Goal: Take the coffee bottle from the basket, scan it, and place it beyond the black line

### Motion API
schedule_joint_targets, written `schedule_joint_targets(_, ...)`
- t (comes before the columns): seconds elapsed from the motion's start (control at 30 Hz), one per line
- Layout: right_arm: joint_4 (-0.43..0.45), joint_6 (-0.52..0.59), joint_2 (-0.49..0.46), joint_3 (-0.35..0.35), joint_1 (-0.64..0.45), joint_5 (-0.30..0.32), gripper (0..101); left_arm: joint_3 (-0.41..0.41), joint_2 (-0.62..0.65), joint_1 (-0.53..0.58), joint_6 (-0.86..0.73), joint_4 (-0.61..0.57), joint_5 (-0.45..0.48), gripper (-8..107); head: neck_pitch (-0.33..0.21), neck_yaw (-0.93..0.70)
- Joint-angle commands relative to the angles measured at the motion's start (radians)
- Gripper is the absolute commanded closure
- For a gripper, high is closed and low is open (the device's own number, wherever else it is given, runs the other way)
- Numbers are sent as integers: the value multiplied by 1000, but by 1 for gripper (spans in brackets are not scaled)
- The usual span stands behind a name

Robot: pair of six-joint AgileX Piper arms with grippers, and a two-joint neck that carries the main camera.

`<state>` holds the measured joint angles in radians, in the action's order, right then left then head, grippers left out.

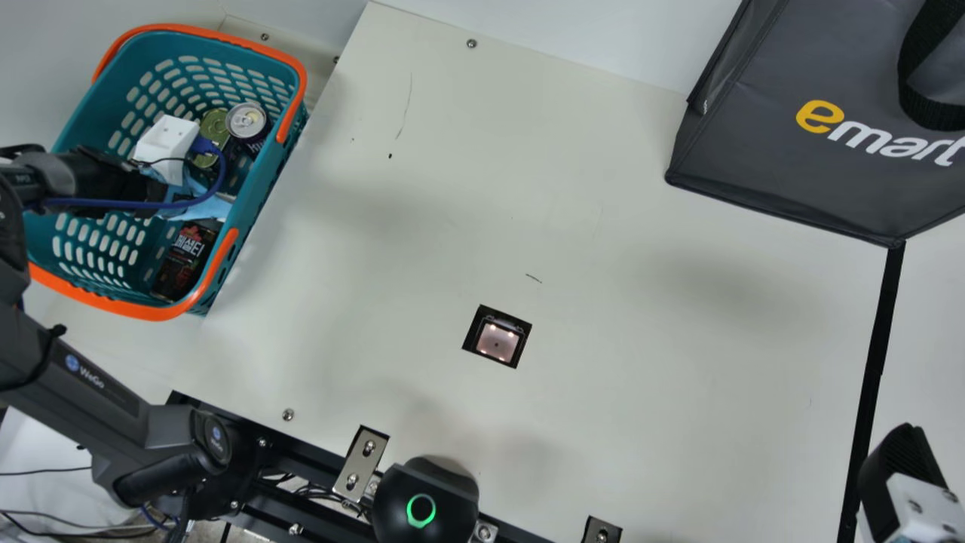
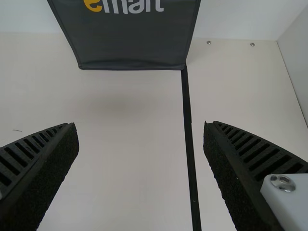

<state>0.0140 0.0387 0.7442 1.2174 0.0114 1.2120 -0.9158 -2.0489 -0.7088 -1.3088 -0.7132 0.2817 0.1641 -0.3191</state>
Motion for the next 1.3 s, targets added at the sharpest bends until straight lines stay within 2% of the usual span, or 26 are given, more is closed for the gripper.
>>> schedule_joint_targets(0.0,0,0,0,0,0,0,10,-4,-10,-2,-9,-10,-4,9,-26,-2)
schedule_joint_targets(0.37,0,0,0,0,0,0,10,-11,-41,-2,-73,-89,-14,9,-26,-2)
schedule_joint_targets(0.87,0,0,0,0,0,1,10,24,-44,21,-142,-172,-33,9,-26,-2)
schedule_joint_targets(1.27,0,0,0,0,0,1,10,16,-56,10,-226,-232,-38,89,-26,-2)
